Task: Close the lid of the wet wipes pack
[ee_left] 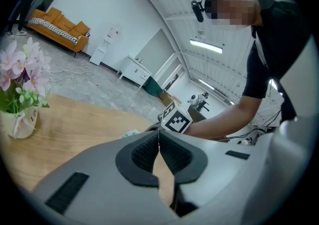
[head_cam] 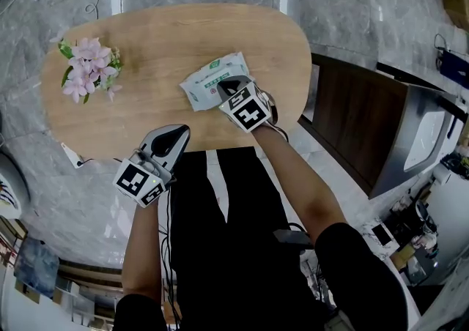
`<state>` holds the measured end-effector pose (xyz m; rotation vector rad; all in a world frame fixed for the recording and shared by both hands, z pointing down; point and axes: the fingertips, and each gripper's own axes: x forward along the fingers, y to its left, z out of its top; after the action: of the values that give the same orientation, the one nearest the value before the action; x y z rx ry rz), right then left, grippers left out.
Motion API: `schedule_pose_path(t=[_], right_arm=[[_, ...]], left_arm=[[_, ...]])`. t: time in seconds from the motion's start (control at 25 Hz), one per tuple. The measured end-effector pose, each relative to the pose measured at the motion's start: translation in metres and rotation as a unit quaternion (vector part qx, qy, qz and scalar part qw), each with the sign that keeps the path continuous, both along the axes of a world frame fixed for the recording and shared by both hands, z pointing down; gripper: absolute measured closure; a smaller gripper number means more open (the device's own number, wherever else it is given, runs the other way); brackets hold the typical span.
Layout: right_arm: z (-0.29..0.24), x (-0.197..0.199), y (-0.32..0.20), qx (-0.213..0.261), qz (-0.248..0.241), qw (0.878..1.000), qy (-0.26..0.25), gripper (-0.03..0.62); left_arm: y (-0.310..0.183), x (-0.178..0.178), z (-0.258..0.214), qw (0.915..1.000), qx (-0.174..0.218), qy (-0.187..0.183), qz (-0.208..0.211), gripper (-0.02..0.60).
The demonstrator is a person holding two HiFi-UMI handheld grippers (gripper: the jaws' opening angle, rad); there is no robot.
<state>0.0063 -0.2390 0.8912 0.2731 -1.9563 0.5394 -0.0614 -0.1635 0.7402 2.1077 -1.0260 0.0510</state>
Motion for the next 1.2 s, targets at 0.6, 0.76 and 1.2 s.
schedule_pose_path(t=[0.6,0.76,1.2], right_arm=[[-0.205,-0.012,-0.022,0.069,0.055,0.991,-0.104,0.583],[-0.289,-0.022,-0.03,0.113,0.057,0.981,-0.146,0.583],[-0.524,-0.049,-0.026,0.212,0.078,0.924,-0.308,0.583]], left_arm=[[-0.041,-0.007,-0.141,0.9966,0.077,-0.019,0.023,0.565],[-0.051,-0.012,-0.199,0.993,0.11,-0.029,0.03,0.565],[-0.032,-0.045,-0.373,0.9745,0.218,-0.042,0.029,0.565]])
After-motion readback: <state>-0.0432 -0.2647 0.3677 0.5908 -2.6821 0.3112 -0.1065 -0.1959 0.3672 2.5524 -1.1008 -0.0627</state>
